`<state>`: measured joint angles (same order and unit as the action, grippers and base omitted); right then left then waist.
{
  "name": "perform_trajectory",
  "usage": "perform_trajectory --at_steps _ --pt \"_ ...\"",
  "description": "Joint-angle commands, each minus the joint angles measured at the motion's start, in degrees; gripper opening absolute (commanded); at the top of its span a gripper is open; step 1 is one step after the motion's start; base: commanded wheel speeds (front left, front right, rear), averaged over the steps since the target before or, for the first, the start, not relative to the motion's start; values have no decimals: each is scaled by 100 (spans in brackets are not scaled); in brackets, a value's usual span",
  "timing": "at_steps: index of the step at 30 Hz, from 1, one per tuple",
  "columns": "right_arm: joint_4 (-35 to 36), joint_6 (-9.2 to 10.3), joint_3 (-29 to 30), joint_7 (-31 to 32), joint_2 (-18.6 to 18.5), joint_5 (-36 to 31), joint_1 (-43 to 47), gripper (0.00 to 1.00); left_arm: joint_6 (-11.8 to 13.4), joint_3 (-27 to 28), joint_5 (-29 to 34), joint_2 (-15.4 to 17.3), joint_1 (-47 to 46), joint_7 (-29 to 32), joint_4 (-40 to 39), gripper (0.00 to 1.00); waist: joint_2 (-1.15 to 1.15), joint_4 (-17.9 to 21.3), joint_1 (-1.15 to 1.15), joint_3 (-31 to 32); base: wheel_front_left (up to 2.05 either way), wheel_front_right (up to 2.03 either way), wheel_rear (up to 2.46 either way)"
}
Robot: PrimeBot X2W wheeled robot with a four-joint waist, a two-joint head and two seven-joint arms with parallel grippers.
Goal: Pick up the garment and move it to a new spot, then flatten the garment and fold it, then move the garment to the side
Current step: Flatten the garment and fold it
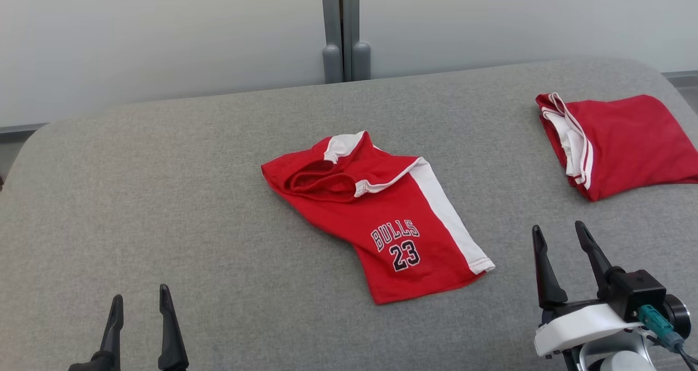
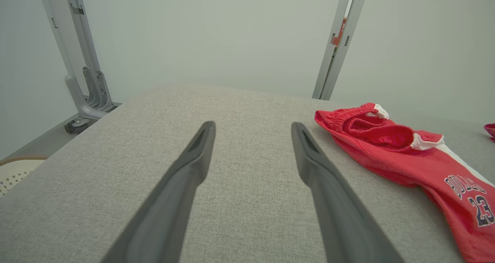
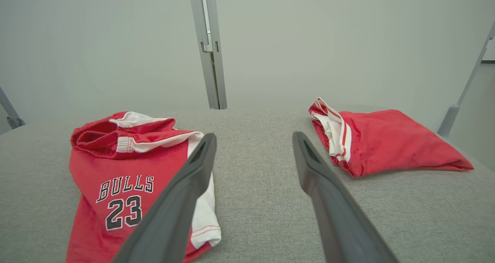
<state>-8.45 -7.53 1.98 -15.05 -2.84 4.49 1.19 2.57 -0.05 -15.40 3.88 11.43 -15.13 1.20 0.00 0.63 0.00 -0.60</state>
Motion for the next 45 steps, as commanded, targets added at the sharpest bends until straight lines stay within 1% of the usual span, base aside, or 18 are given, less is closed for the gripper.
perform_trajectory --at_steps 1,7,13,17,19,24,27,28,30,34,41,43,45 --pt "-32 9 -5 -15 -10 56 104 100 -65 53 72 -41 84 1 17 100 0 -10 0 12 0 0 0" --pt "-86 9 -88 -15 -10 64 64 100 -229 238 134 -87 45 1 73 100 0 44 0 6 0 0 0" --pt "-58 9 -228 -15 -10 98 -133 100 -394 81 116 -93 -454 0 158 100 0 247 0 -204 0 0 0" --pt "-10 9 -290 -16 -10 84 -278 100 -611 -358 202 -96 -1062 3 493 100 0 465 0 -415 0 0 0" --pt "8 9 -330 -16 -10 94 -373 100 -690 -632 245 -90 -1473 105 712 100 0 612 0 -534 0 0 0" --pt "74 9 -448 -15 -10 209 -552 100 -783 -1254 14 -89 -2407 645 1267 100 0 1042 0 -820 0 0 0" --pt "106 9 -503 -15 -10 297 -630 100 -768 -1492 -210 -86 -2804 1043 1574 100 0 1265 0 -980 0 0 0" --pt "120 9 -502 -16 -8 315 -652 100 -729 -1564 -312 -86 -2935 1187 1704 100 0 1326 0 -1027 0 0 0" --pt "132 9 -517 -16 -7 375 -675 100 -701 -1687 -305 -86 -3126 1437 1934 100 0 1449 0 -1114 0 0 0" --pt "149 9 -519 -15 -7 452 -717 100 -561 -1749 -447 -84 -3369 1804 2316 100 0 1635 0 -1222 0 0 0" --pt "167 9 -503 -15 -7 540 -733 100 -257 -1590 -349 63 -3644 1777 2739 100 0 1770 0 -1288 0 0 0" --pt "164 9 -496 -15 -7 550 -734 100 -254 -1576 -366 90 -3682 1782 2808 100 0 1776 0 -1297 0 0 0" --pt "155 9 -503 -15 -7 558 -742 100 -311 -1596 -391 124 -3721 1847 2867 98 0 1784 0 -1305 0 0 0"
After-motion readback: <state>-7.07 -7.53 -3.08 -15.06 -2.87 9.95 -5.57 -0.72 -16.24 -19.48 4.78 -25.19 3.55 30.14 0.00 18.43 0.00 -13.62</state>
